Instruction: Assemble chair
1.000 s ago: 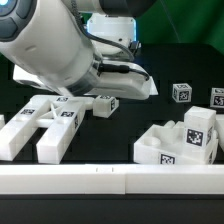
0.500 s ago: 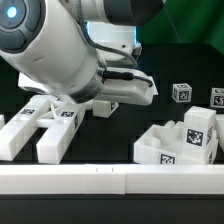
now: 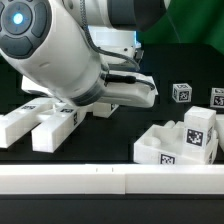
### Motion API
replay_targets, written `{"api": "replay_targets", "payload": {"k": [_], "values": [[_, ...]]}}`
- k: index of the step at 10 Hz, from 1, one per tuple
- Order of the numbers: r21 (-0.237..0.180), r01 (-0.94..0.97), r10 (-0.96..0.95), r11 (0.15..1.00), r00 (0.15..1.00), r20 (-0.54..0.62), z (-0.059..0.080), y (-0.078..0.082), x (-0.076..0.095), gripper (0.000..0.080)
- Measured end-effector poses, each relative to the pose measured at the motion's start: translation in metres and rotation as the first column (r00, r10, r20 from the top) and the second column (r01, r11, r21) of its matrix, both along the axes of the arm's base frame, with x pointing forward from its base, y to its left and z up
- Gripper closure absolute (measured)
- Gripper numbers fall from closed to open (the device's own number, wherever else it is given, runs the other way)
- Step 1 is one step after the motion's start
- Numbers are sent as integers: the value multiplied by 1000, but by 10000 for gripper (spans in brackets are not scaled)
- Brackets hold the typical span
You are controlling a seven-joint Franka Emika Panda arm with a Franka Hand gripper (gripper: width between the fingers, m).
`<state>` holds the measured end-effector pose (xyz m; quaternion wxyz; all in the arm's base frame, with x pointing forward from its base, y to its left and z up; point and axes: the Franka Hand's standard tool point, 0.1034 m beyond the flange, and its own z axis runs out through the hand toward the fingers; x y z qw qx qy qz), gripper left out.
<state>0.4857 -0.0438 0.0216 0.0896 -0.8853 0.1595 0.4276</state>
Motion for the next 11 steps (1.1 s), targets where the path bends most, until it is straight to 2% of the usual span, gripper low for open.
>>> {"api": "replay_targets", "payload": {"k": [1,3,8,9,10,11], "values": [[-1,1,-1,1000,1000,-3,-2,0,-2,178],[-1,2,-2,1000,1000,-10,-5,0,-5,515],[0,6,-6,1000,1000,-9,-2,-3,-4,514],[3,11,-11,1000,1000,-12,10,-1,0,514],[4,16,-16,1000,1000,-7,31,2,9,512],[-6,26,-26,1000,1000,0,40,4,13,512]]}}
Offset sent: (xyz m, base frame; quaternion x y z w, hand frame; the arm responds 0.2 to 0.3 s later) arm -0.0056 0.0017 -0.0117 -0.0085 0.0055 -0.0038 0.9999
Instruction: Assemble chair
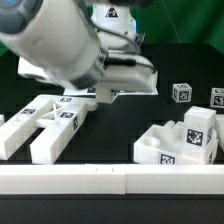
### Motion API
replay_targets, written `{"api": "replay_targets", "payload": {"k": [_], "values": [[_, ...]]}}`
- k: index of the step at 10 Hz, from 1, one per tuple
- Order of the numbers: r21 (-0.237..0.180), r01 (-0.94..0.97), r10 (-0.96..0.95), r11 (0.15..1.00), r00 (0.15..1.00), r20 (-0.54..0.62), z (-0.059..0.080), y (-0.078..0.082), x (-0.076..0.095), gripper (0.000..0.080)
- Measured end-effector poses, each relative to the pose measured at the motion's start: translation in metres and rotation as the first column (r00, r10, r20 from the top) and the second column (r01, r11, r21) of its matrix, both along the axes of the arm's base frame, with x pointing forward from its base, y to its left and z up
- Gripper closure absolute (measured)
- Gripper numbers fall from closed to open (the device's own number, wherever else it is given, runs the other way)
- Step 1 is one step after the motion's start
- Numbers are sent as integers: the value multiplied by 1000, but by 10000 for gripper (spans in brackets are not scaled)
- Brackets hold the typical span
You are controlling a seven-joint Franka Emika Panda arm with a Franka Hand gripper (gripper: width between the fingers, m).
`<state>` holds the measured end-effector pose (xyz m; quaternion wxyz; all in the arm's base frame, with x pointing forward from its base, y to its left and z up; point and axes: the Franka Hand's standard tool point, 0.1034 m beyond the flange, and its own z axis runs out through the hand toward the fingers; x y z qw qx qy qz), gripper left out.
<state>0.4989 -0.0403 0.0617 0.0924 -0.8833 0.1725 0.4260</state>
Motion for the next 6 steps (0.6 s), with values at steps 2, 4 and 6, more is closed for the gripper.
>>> {"api": "replay_targets", "payload": {"k": [2,4,6], "values": [[-36,27,-27,999,1000,0,27,11,9,512],[-40,20,-20,999,1000,9,31,13,11,512],[-42,22,-21,999,1000,15,30,12,12,512]]}}
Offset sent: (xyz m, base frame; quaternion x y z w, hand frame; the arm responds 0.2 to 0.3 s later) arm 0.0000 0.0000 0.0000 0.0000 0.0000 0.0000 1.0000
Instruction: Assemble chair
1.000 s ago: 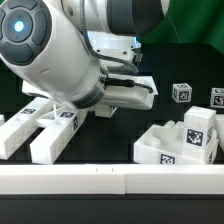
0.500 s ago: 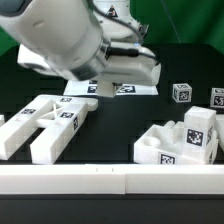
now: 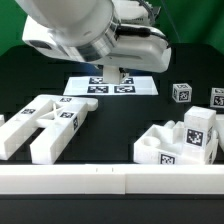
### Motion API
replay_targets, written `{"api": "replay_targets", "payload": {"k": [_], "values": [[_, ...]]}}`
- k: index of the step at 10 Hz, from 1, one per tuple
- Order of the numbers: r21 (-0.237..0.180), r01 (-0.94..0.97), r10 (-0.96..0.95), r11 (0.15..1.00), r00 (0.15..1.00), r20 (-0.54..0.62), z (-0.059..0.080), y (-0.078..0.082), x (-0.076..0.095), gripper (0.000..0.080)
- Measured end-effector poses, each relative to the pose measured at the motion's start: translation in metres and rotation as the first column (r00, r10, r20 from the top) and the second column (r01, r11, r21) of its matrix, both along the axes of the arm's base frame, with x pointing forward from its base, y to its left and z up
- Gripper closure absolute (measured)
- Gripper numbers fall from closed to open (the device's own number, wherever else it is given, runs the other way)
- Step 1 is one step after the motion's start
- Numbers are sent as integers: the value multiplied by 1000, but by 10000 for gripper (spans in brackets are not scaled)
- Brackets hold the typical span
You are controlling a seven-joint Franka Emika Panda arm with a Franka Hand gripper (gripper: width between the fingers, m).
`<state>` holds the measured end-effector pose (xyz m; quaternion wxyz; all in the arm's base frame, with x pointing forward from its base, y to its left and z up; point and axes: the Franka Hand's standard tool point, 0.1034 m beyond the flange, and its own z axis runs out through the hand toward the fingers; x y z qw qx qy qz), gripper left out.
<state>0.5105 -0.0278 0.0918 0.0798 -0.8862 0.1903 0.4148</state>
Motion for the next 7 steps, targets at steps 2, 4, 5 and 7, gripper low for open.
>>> {"api": "replay_targets", "payload": {"k": [2,4,5,7], "values": [[0,-4,4,1000,1000,21,6,-1,8,512],[-24,-27,30,999,992,124,29,4,32,512],[-41,-30,37,999,981,192,38,7,44,512],[-81,-19,44,997,945,324,39,10,58,511]]}}
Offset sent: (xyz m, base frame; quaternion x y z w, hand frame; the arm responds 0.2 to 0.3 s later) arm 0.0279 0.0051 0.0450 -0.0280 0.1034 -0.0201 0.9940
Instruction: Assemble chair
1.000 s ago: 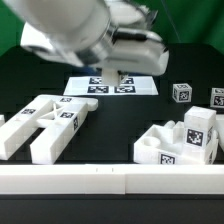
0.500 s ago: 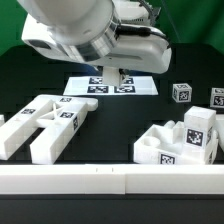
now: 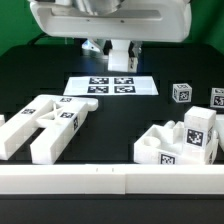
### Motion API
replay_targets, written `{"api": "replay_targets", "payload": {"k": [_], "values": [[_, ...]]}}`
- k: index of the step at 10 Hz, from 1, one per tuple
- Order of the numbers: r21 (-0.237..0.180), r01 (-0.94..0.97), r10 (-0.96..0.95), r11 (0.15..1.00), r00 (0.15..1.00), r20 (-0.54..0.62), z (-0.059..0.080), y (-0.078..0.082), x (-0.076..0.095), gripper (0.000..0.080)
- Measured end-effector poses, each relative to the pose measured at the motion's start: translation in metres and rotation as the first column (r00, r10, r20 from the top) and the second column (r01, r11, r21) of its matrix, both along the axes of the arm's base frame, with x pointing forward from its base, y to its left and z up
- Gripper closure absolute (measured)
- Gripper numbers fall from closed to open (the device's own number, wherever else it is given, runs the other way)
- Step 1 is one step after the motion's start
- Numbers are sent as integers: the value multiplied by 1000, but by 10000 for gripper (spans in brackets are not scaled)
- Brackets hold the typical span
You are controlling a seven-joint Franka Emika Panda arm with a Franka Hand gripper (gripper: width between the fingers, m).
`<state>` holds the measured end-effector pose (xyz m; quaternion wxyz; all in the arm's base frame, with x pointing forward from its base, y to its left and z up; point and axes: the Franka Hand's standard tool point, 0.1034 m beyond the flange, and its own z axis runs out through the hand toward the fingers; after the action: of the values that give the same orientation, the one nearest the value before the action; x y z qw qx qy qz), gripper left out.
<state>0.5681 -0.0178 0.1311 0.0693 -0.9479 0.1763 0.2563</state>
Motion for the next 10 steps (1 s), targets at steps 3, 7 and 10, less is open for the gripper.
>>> {"api": "replay_targets", "payload": {"k": [3,7,10], "values": [[-47,19,-9,999,981,192,1,4,8,511],[-119,-17,66,993,905,420,19,7,43,511],[-166,-2,98,986,814,573,26,4,64,511]]}}
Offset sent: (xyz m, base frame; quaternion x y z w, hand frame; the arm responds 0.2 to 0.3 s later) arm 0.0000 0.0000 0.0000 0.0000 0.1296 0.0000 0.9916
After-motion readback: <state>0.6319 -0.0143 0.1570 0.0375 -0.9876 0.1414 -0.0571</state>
